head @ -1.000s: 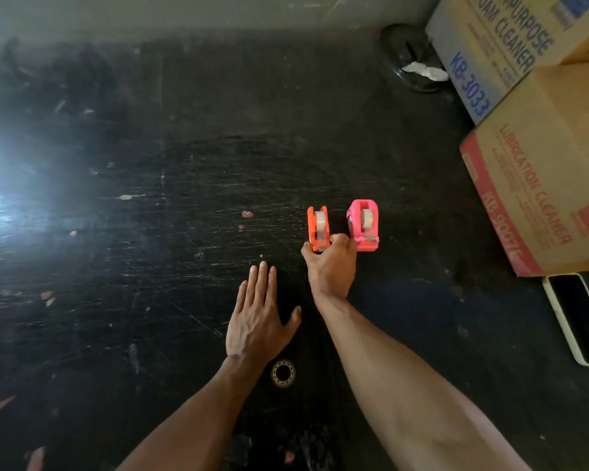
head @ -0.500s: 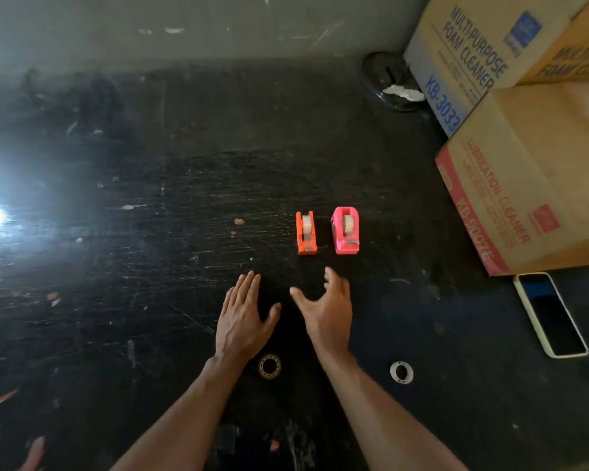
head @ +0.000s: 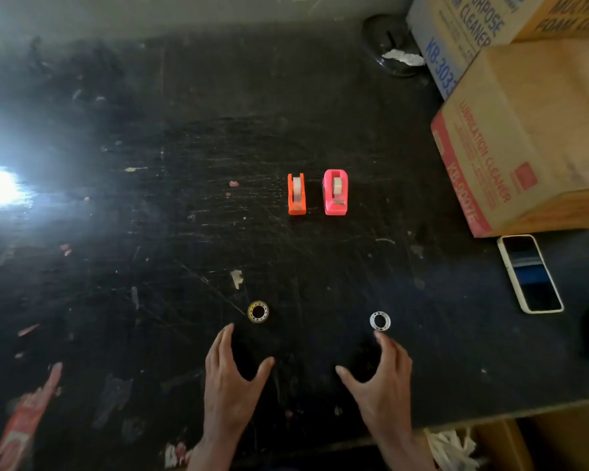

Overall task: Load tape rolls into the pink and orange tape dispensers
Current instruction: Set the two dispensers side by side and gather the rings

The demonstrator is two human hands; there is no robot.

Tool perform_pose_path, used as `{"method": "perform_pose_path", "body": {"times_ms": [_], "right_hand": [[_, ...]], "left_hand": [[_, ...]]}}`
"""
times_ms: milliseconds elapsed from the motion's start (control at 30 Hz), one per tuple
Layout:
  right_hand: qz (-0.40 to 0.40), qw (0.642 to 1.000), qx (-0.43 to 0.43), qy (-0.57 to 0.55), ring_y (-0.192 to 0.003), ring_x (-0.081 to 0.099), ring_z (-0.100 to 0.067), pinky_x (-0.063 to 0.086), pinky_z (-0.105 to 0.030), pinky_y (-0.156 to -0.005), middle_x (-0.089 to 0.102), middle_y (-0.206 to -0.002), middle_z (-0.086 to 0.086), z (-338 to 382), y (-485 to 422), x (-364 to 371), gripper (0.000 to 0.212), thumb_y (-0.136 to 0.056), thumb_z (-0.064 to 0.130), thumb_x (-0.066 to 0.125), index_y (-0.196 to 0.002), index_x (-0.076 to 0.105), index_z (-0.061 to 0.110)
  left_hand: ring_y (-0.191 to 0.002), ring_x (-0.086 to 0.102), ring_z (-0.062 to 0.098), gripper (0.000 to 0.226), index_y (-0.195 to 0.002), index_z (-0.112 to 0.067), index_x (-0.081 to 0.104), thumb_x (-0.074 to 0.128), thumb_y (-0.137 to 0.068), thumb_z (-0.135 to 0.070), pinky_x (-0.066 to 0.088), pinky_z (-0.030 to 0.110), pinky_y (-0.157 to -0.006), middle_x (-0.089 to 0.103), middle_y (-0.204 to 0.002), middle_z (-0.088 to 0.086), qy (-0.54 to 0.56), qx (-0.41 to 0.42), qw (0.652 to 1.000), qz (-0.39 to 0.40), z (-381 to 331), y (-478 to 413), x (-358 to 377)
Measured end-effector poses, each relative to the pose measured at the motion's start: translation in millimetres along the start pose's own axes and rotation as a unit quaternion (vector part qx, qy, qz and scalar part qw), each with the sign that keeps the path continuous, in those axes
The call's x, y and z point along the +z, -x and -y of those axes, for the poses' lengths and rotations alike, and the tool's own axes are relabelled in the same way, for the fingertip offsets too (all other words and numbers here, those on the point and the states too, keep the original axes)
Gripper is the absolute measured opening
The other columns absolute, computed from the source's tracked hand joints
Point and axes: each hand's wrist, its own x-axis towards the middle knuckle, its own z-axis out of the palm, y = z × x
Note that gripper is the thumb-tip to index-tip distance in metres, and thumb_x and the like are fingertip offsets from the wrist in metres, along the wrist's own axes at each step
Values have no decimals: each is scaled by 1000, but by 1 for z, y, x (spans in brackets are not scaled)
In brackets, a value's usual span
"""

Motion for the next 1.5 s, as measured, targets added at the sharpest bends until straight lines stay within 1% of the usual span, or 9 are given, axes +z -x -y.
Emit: {"method": "perform_pose_path", "body": {"times_ms": [133,267,433,533,633,900,1133,1300,1500], "right_hand": [[2,1000,14,15,-125,46,-28,47,-43,-105,53,-136,-13,-15,-25,-17,98,-61,33,98,-141,48,7],[59,998,17,15,-129,45,-22,47,-38,-105,52,-138,-5,-27,-50,-31,90,-72,39,90,-146,46,13],[115,992,-34,28,-122,57,-20,49,-33,-99,59,-129,1,-32,-75,-39,63,-83,35,83,-137,58,16],[136,988,-66,41,-116,61,-16,46,-25,-95,61,-125,4,-28,-90,-39,47,-88,32,78,-131,65,17],[145,985,-83,38,-112,60,-13,42,-22,-91,62,-123,5,-17,-104,-34,41,-89,30,78,-127,68,17],[115,985,-127,-4,-108,63,-15,50,-27,-89,65,-115,4,36,-170,-11,36,-86,24,81,-119,71,16],[118,983,-139,3,-115,62,-18,50,-26,-94,65,-121,-3,79,-213,20,43,-85,22,81,-126,69,14],[121,983,-139,19,-119,57,-18,47,-25,-93,63,-124,-2,95,-233,31,43,-89,26,77,-129,65,17],[115,983,-140,25,-119,57,-20,50,-28,-94,63,-123,-4,93,-233,33,45,-87,24,79,-129,64,16]], "left_hand": [[-140,44,21,107,-158,-20,29,90,-72,-42,48,45,-111,45,-150,1,-18,-21,1000,-13,-2,-6,3],[-138,44,24,103,-155,-15,36,91,-72,-40,46,42,-112,48,-147,5,-29,-34,999,-18,-11,-18,9],[-139,43,23,87,-152,-16,43,86,-79,-39,46,41,-110,49,-147,3,-40,-24,999,-1,-30,-42,12],[-131,51,23,70,-145,-17,54,83,-83,-32,50,38,-102,57,-136,2,-47,-13,999,-10,-38,-55,12],[-122,57,21,50,-132,-19,64,80,-85,-30,51,35,-95,62,-126,-1,-59,-5,998,-14,-39,-63,11],[-121,57,18,48,-130,-21,65,80,-86,-32,49,31,-98,62,-126,-3,-37,21,999,-23,-83,-103,23],[-124,53,18,50,-134,-21,62,78,-87,-30,42,26,-100,59,-130,-1,-26,47,998,-28,-138,-161,39],[-127,51,18,52,-135,-21,59,77,-87,-30,48,34,-104,57,-133,-1,-36,39,999,-3,-147,-186,51],[-128,50,19,55,-135,-21,58,78,-85,-31,50,36,-105,55,-133,0,-37,35,999,1,-143,-185,58]]}}
